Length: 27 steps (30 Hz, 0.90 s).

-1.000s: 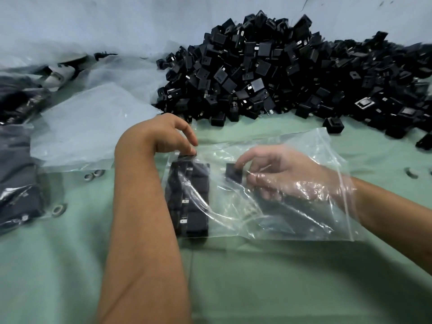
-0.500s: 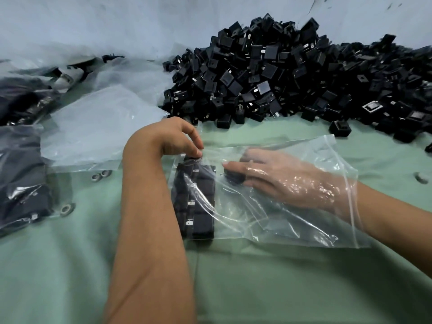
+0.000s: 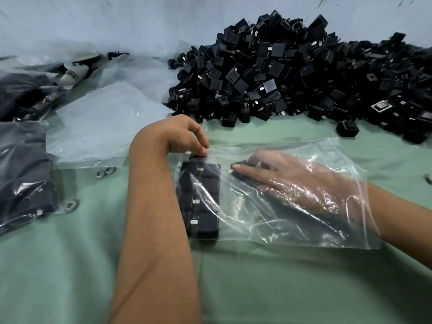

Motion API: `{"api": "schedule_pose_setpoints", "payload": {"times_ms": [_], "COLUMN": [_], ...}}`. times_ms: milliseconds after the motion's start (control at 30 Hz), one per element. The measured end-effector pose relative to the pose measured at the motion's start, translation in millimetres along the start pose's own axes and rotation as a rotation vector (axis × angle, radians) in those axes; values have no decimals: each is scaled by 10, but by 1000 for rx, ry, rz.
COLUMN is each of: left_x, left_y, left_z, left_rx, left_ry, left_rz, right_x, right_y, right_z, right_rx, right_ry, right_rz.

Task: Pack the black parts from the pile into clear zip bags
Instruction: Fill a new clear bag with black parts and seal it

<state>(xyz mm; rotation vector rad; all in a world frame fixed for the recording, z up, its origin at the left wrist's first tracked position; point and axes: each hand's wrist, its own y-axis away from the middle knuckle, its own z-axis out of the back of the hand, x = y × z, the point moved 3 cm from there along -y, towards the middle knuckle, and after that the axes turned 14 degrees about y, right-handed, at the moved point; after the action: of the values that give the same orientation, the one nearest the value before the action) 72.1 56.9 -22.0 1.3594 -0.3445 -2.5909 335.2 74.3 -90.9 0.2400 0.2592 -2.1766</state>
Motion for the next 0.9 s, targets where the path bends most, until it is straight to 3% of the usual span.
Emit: {"api": "schedule_pose_setpoints", "payload": {"times_ms": [133, 267, 467, 533, 633, 900], "left_x": [4, 7, 9, 11, 7, -6], "left_y": [0, -5, -1, -3, -7, -28], "left_z": [0, -2, -9, -12, -14, -19], "left_rx": [3, 10, 8, 5, 2, -3], "left_ry": [-4, -7, -6, -1, -1, -40], "left_rz": [-1, 8, 12, 16, 18, 21], "right_x": [157, 303, 461, 452, 520, 559], "right_y": [-87, -224, -82, -50, 23, -77], "right_z": [118, 349, 507, 545, 564, 502], "right_rx": [-100, 15, -26, -73, -276, -136], "right_ry": [-46, -174, -382, -335, -609, -1100], "right_rz": [105, 51, -36, -65, -194, -414]}}
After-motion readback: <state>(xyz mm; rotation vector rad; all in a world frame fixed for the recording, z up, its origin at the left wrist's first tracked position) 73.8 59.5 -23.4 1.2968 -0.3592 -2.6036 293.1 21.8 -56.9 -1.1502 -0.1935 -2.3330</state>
